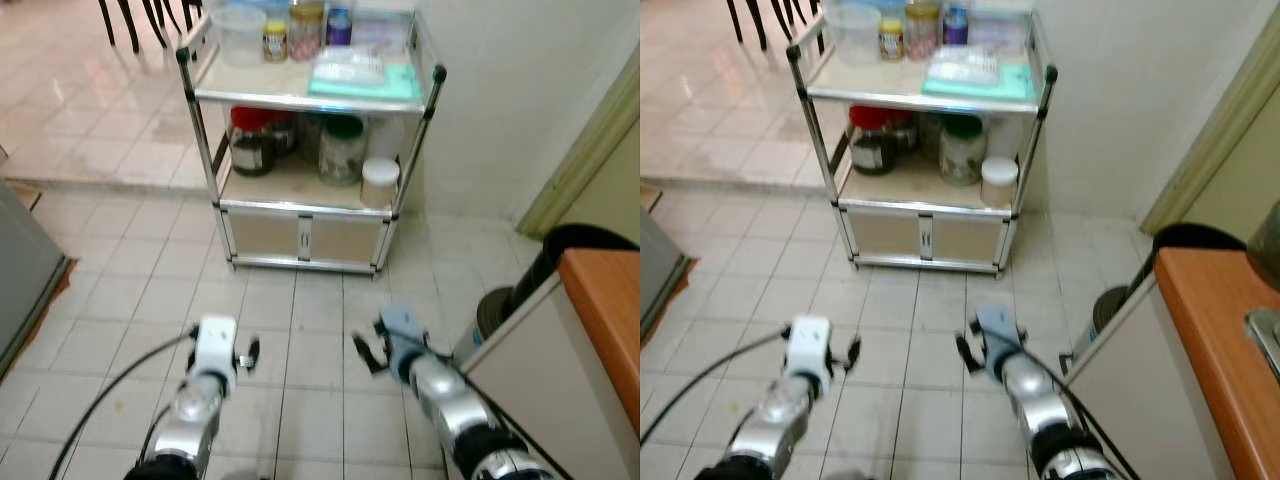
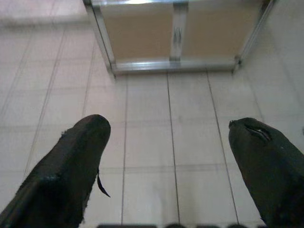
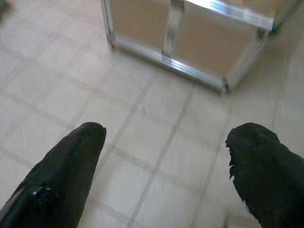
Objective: Kitchen organization
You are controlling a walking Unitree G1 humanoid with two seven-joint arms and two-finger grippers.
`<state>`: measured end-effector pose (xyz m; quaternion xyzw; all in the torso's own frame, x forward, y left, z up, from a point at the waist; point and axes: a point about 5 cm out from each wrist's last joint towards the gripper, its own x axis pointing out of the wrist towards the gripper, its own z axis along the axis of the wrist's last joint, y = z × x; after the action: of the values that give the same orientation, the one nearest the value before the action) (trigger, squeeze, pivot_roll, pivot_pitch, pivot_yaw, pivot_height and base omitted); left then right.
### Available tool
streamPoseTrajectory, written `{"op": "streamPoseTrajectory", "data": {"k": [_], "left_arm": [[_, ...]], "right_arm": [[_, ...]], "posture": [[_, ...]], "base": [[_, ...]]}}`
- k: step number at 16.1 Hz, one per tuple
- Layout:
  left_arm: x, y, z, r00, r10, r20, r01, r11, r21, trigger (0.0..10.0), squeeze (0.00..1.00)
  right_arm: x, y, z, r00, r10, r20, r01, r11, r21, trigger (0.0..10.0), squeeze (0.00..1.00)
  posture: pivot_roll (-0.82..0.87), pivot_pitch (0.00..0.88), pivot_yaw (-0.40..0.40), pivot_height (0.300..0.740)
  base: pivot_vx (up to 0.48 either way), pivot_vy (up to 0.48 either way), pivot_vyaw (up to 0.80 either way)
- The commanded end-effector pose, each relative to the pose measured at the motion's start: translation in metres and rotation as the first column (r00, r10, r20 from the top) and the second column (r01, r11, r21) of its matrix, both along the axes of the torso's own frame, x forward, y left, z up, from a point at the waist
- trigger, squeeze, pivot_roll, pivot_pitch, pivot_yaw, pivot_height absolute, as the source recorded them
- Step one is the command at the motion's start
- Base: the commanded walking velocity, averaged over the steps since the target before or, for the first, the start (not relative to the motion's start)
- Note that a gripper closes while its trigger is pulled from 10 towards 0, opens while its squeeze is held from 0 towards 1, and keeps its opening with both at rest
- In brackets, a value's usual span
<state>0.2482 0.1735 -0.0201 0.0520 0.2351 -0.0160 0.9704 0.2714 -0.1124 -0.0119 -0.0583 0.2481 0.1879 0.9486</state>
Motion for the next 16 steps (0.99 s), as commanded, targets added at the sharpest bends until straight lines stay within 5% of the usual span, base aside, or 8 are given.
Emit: {"op": "streamPoseTrajectory", "data": {"k": [1,2,5,8,12,15,16], "left_arm": [[0.002,0.005,0.013,0.996,0.025,0.085,-0.025,1.000,0.002,10.0,1.00],[0.002,0.013,0.032,0.982,0.075,0.175,-0.076,0.997,0.002,10.0,1.00],[-0.001,0.005,0.070,0.936,0.041,0.348,-0.056,0.998,0.035,10.0,1.00],[-0.002,-0.006,0.108,0.900,0.019,0.436,-0.020,1.000,-0.002,10.0,1.00],[-0.004,-0.009,0.145,0.872,-0.018,0.489,0.014,1.000,0.012,10.0,1.00],[-0.001,-0.014,0.144,0.903,-0.063,0.425,0.068,0.998,0.003,10.0,1.00],[0.003,-0.016,0.148,0.900,-0.080,0.429,0.083,0.997,0.011,10.0,0.67]], "right_arm": [[0.005,0.004,0.015,0.997,0.002,0.079,-0.007,0.997,0.071,10.0,1.00],[0.007,0.009,0.037,0.985,-0.012,0.174,-0.014,0.989,0.145,10.0,1.00],[0.002,0.005,0.069,0.955,-0.060,0.292,0.010,0.985,0.170,10.0,1.00],[-0.006,0.002,0.099,0.930,-0.087,0.356,0.009,0.976,0.216,10.0,1.00],[-0.001,-0.007,0.130,0.899,-0.172,0.403,0.084,0.970,0.228,10.0,1.00],[-0.006,-0.019,0.137,0.880,-0.200,0.430,0.133,0.974,0.181,10.0,1.00],[-0.009,-0.023,0.140,0.878,-0.212,0.429,0.154,0.974,0.167,10.0,1.00]], "posture": [[0.03,0.000,0.009,0.740],[0.03,0.000,0.015,0.740],[0.03,0.000,0.011,0.740],[0.09,0.000,-0.021,0.740],[0.11,0.000,-0.014,0.740],[0.09,0.000,0.018,0.740],[0.08,0.000,0.024,0.740]], "base": [[0.000,0.000,0.00],[0.000,0.000,0.00],[0.000,0.000,0.00],[0.000,0.000,-0.52],[0.000,0.000,-0.80],[0.000,0.000,-0.80],[0.000,0.000,-0.80]]}}
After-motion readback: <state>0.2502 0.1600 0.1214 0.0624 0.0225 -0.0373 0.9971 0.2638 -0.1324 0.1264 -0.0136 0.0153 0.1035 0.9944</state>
